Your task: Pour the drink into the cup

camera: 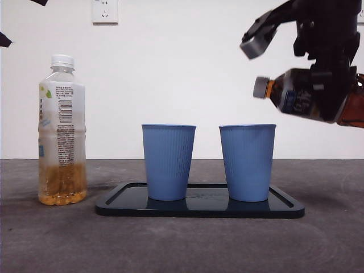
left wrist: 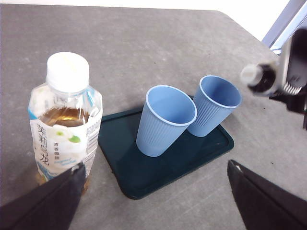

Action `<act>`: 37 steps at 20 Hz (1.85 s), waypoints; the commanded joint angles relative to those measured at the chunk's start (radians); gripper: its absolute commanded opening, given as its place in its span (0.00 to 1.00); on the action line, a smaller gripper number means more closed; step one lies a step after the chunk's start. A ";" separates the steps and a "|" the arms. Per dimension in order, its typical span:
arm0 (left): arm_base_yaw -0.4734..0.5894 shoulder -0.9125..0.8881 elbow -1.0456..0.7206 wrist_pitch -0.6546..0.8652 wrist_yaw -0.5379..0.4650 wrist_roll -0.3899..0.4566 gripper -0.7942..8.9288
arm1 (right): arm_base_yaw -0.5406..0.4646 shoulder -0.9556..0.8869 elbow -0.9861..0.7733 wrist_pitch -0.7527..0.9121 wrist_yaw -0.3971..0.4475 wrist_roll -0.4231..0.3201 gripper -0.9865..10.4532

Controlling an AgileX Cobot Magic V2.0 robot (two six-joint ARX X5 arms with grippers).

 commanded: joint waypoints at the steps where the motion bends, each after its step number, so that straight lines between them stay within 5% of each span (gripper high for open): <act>1: -0.011 -0.007 0.015 0.011 -0.001 0.016 0.56 | 0.024 0.037 0.032 0.010 0.100 -0.045 0.29; 9: -0.049 -0.012 0.015 0.010 -0.022 0.023 0.56 | 0.072 0.109 0.032 0.014 0.304 -0.097 0.29; 15: -0.061 -0.012 0.015 0.010 -0.022 0.024 0.56 | 0.082 0.114 0.032 0.018 0.324 -0.090 0.29; 18: -0.061 -0.012 0.015 0.008 -0.022 0.027 0.56 | 0.074 0.098 0.032 0.012 0.333 0.064 0.29; 21: -0.061 -0.012 0.015 0.008 -0.022 0.027 0.56 | 0.046 0.035 0.032 0.016 0.174 0.203 0.29; 27: -0.061 -0.012 0.015 0.008 -0.025 0.026 0.56 | -0.134 -0.155 0.014 0.174 -0.194 0.279 0.29; 37: -0.061 -0.011 0.015 0.009 -0.026 0.003 0.56 | -0.422 -0.356 -0.434 0.951 -0.647 0.470 0.29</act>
